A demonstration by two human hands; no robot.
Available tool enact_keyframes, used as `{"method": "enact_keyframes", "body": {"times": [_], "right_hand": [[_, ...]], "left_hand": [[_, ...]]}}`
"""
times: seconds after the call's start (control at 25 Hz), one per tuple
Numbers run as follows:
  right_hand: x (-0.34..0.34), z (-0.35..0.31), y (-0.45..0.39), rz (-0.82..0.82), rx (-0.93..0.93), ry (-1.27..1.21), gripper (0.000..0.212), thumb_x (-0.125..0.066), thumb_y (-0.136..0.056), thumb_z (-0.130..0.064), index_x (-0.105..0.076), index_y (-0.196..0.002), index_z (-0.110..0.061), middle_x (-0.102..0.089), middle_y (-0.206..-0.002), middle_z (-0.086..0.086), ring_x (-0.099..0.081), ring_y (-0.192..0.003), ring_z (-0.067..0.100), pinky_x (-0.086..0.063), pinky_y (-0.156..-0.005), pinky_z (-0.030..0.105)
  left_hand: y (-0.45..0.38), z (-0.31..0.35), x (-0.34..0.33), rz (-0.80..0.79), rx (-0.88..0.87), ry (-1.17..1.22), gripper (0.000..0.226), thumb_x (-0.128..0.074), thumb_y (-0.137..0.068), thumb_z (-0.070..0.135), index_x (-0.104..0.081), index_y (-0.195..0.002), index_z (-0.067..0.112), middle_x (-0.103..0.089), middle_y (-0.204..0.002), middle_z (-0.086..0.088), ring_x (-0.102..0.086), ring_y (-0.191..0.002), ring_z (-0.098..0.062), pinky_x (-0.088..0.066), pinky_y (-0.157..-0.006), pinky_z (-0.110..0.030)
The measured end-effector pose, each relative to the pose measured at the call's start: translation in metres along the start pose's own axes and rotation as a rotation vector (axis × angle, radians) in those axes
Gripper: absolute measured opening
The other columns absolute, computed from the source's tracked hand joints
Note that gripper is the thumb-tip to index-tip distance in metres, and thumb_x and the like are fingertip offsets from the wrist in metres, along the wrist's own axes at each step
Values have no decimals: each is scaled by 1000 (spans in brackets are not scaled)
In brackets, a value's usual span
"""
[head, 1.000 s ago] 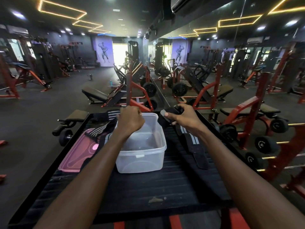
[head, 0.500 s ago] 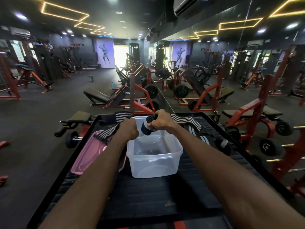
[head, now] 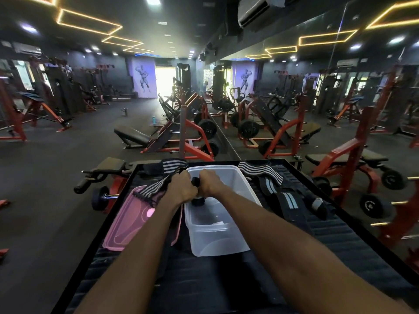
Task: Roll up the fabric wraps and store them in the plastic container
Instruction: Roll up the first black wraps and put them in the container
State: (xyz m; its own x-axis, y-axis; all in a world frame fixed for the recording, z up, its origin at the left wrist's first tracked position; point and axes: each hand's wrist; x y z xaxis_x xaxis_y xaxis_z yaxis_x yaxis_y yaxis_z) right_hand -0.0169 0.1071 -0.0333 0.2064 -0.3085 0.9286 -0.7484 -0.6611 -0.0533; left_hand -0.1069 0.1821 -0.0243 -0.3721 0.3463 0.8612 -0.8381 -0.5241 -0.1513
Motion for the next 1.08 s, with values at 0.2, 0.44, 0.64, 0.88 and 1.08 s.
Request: {"method": "enact_keyframes", "body": {"times": [0.2,0.44,0.64,0.88,1.08], "right_hand": [[6,4,0,-28,-14,-84,29,-77,-76,-23,-63,-93,-5,-68,-105,19,-63,-96,31,-43,-69,32],[45,31,21,79,68,-147,38,-71,-82,-14,-61,-119,-8,-65,-115,14,-65,-99,26,-57,-84,36],[104,112,60,415,-121,-104,15,-58,-77,-16,-70,-85,-21,-70,-90,7,-68,-84,26,-59,-75,40],[105,227,118,148,-582,74,46,-63,-77,-42,-59,-115,-17,-57,-122,16,-56,-112,38,-50,-96,47],[87,254,132,77,-584,247,45,-52,-88,-28,-44,-130,-15,-47,-139,21,-39,-128,46,-39,-105,51]], "left_hand": [[-1,-3,-2,19,37,80,29,-57,-86,13,-58,-114,8,-63,-122,-16,-58,-113,-34,-45,-89,-35],[-7,16,16,85,82,-5,35,-54,-86,21,-62,-120,18,-43,-137,-20,-43,-128,-41,-40,-107,-50],[-8,62,22,105,-106,-64,22,-44,-83,24,-64,-91,16,-59,-118,-19,-52,-114,-43,-43,-101,-57],[0,115,4,-28,-295,-45,22,-49,-88,22,-69,-91,15,-67,-95,-5,-62,-96,-29,-50,-88,-46],[7,136,-18,-89,-304,-33,15,-53,-88,14,-66,-94,17,-66,-101,-5,-57,-99,-29,-44,-92,-51]]}}
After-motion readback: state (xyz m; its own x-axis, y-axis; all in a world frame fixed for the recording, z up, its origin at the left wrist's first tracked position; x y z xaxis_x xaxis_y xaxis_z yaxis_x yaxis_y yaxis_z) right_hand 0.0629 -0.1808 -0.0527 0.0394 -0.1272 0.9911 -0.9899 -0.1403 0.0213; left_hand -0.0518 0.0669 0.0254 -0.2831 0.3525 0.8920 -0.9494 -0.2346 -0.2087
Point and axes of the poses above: each hand's wrist, its own y-axis away from the middle knuckle, its own x-axis out of the back of the hand, z = x × y
